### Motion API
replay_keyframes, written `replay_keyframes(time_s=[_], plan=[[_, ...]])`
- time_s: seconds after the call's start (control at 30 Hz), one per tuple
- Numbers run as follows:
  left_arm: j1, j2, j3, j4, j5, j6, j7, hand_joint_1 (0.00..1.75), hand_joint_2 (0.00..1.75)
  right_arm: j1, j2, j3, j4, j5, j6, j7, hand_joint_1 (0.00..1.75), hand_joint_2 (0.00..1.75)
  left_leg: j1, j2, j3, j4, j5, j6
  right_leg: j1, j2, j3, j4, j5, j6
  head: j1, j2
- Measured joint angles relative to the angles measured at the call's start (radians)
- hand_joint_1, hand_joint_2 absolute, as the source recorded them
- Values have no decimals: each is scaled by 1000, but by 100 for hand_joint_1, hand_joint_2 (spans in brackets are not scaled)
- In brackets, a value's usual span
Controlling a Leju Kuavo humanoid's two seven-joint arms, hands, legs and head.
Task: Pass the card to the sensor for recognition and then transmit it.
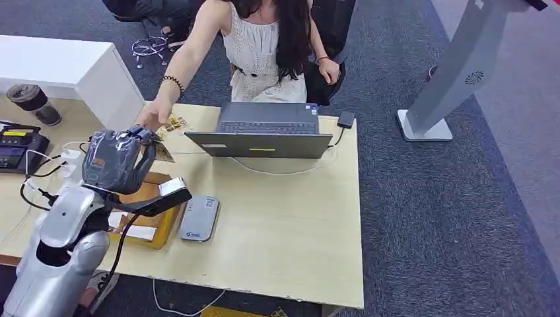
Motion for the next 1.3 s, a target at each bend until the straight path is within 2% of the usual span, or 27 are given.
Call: replay_keyframes(time_s=[0.13,0.23,0.4,0.53,0.7,0.93,0.97,1.2,1.3], plan=[[-7,3,-4,-13,3,1,3,175,175,-1,0,-5,0,0,0,0,0,0,0,0,0,0,0,0,0,0,0,0,0,0,0,0],[-46,6,-5,-13,5,0,20,175,175,-3,0,-5,0,8,0,0,0,0,0,0,0,0,1,-1,0,0,-1,0,0,0,0,0],[-237,7,-5,73,-58,-21,50,175,175,-29,3,-3,1,55,2,26,0,0,0,-1,-1,0,3,-2,1,0,-1,0,2,-1,-1,0],[-336,4,-15,174,-76,-24,52,175,175,-42,10,-1,4,59,2,41,0,0,0,-1,0,0,4,-1,1,0,-1,0,3,-1,0,0],[-358,1,-21,257,-78,-20,60,175,175,-45,10,3,6,68,0,42,0,0,0,0,-1,0,4,-1,1,0,-1,1,3,-1,0,0],[-358,1,-22,298,-80,-20,60,175,175,-44,10,4,7,68,1,43,0,0,0,0,-2,0,4,-1,1,0,-2,1,3,-1,0,0],[-358,1,-22,301,-79,-19,61,0,175,-44,10,4,8,68,0,43,0,0,0,0,-2,0,4,-1,1,0,-2,1,3,-1,0,0],[-348,1,-22,312,-74,-10,68,0,175,-45,10,5,10,70,0,46,0,0,0,0,-2,0,4,-1,0,0,-2,0,3,-1,0,0],[-313,4,-22,312,-72,33,78,0,175,-43,10,5,10,69,-2,50,0,0,0,0,-2,0,4,-1,0,0,-2,1,3,-1,0,0]])
